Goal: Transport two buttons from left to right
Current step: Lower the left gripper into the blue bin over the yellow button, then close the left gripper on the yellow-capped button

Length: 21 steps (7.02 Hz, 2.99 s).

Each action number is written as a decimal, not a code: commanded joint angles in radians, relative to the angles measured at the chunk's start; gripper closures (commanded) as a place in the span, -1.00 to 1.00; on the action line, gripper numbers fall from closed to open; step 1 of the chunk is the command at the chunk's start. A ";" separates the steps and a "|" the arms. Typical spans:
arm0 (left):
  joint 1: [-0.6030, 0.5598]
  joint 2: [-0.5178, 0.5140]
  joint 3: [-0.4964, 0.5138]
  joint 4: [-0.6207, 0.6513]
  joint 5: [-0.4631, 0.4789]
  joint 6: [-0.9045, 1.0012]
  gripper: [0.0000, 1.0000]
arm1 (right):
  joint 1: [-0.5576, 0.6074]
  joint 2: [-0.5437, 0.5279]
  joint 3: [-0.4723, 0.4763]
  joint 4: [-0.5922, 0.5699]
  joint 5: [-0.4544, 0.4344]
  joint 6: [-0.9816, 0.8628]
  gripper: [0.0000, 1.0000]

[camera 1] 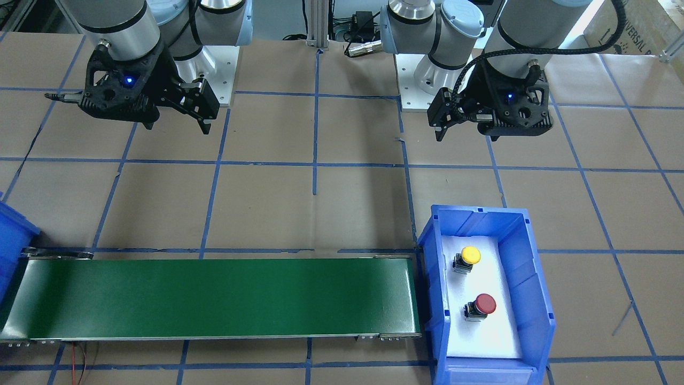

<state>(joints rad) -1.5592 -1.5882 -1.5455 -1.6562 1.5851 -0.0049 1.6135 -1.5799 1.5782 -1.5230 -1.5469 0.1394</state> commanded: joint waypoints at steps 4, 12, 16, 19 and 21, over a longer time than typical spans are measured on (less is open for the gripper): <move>-0.001 0.000 -0.008 -0.004 0.001 0.008 -1.00 | -0.004 0.000 0.000 0.000 -0.006 0.000 -1.00; 0.057 -0.264 0.048 0.302 0.008 0.095 -1.00 | -0.010 0.000 0.000 0.000 -0.013 -0.001 -1.00; 0.153 -0.395 -0.023 0.407 -0.047 0.209 -0.96 | -0.018 0.001 0.000 0.001 -0.015 -0.001 -1.00; 0.153 -0.398 -0.047 0.429 -0.054 0.114 -0.96 | -0.044 0.001 0.000 0.001 -0.007 -0.003 -1.00; 0.153 -0.400 -0.064 0.432 -0.060 0.109 -0.95 | -0.046 0.001 0.000 0.001 -0.004 -0.003 -1.00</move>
<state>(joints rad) -1.4074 -1.9868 -1.5992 -1.2263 1.5288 0.1060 1.5697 -1.5784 1.5784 -1.5217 -1.5525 0.1367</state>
